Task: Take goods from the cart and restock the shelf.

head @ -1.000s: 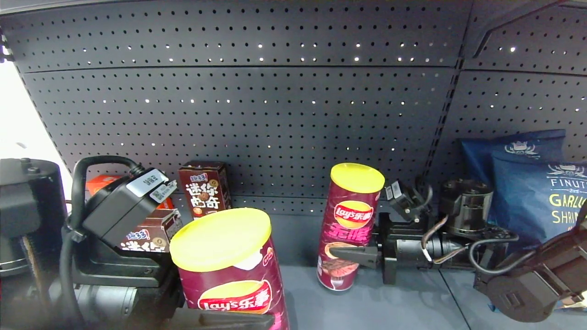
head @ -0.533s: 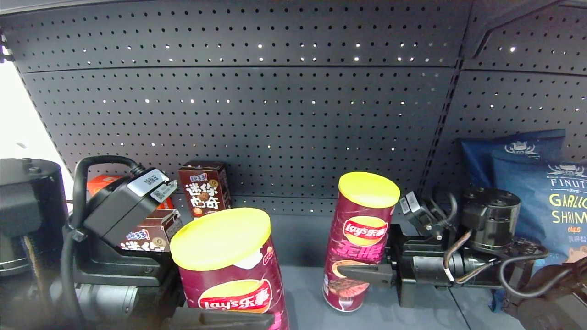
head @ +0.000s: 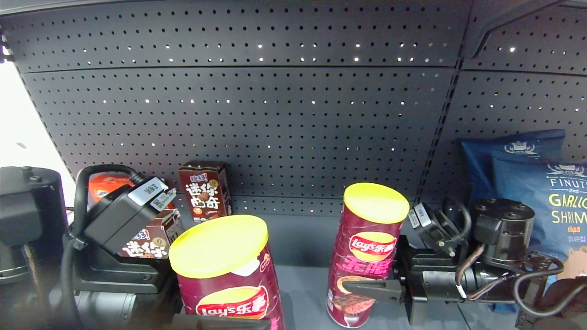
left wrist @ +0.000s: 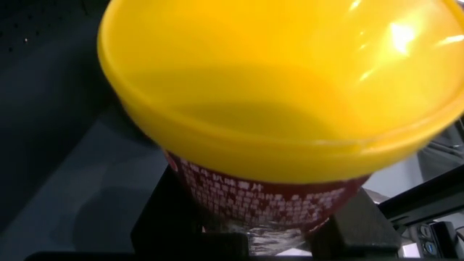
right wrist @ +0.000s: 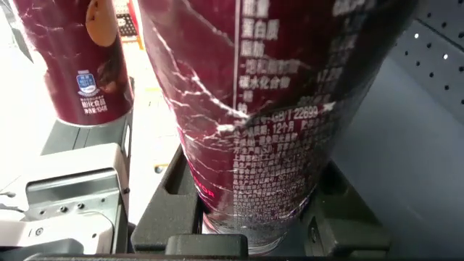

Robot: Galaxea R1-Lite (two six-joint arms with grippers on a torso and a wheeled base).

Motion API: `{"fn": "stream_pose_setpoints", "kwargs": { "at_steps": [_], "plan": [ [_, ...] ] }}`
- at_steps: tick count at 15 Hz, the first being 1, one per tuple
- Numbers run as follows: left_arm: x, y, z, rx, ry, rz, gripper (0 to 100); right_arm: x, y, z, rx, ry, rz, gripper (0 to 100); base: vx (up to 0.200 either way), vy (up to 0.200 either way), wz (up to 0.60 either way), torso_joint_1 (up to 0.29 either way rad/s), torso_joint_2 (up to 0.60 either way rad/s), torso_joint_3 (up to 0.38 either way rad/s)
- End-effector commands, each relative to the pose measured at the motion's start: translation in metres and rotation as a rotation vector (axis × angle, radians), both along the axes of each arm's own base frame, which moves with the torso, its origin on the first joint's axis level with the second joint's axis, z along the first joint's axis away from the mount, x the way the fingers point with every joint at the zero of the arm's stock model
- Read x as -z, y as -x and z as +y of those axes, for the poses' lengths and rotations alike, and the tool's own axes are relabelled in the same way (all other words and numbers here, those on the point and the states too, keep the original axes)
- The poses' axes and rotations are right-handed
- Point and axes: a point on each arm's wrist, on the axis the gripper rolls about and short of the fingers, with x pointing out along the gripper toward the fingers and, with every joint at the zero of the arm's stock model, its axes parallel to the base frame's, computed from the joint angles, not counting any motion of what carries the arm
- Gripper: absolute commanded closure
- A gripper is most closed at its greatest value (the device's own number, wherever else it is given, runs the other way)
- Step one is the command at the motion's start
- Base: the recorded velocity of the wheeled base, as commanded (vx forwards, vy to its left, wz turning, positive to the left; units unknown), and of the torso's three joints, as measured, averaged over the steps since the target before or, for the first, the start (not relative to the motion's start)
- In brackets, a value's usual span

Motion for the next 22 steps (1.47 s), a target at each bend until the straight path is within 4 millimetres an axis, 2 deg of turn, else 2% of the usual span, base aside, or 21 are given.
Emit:
{"fn": "stream_pose_setpoints", "kwargs": {
  "at_steps": [1,9,22],
  "plan": [
    [-0.002,-0.001,0.000,-0.003,0.003,-0.005,100,0.005,-0.002,0.001,-0.001,0.010,0.013,100,0.000,0.000,0.00,0.000,0.00,0.000],
    [0.000,-0.002,0.000,-0.004,0.000,0.000,100,0.021,-0.011,0.007,0.000,0.013,0.023,100,0.000,0.000,0.00,0.000,0.00,0.000],
    [0.001,-0.001,0.000,-0.004,-0.003,0.005,100,0.027,-0.013,0.008,0.002,0.025,0.035,100,0.000,0.000,0.00,0.000,0.00,0.000]
  ]
}}
